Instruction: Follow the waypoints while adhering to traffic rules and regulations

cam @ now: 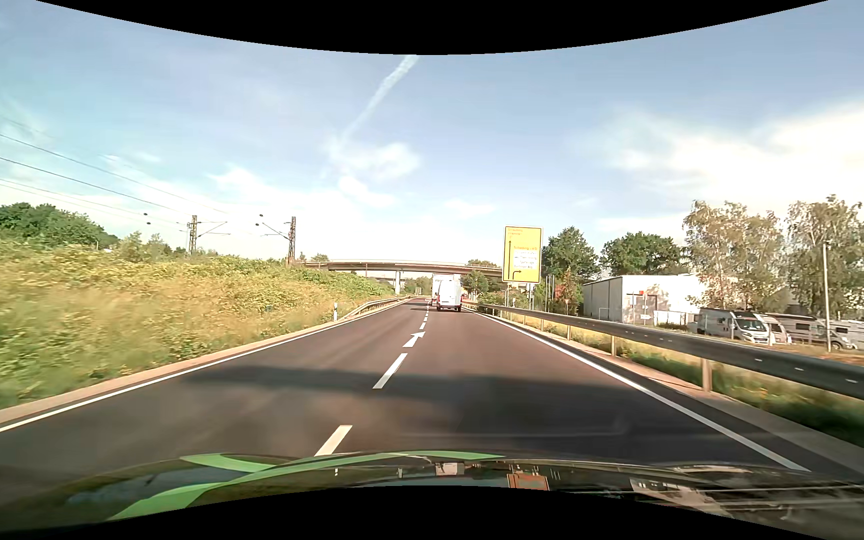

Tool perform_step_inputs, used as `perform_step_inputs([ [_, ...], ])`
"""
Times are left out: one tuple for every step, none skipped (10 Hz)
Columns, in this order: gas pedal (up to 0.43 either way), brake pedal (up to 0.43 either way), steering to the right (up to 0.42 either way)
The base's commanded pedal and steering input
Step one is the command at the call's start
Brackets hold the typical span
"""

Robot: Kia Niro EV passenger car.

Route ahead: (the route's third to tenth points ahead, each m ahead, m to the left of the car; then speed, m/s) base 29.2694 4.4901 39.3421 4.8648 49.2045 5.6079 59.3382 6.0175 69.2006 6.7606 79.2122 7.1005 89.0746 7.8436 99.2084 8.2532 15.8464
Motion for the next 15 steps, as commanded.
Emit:
perform_step_inputs([
  [0.067, 0.000, -0.008],
  [0.067, 0.000, -0.007],
  [0.067, 0.000, -0.007],
  [0.067, 0.000, -0.007],
  [0.067, 0.000, -0.007],
  [0.067, 0.000, -0.008],
  [0.067, 0.000, -0.007],
  [0.067, 0.000, -0.007],
  [0.067, 0.000, -0.007],
  [0.067, 0.000, -0.007],
  [0.067, 0.000, -0.006],
  [0.067, 0.000, -0.005],
  [0.067, 0.000, -0.004],
  [0.067, 0.000, -0.004],
  [0.067, 0.000, -0.004],
])
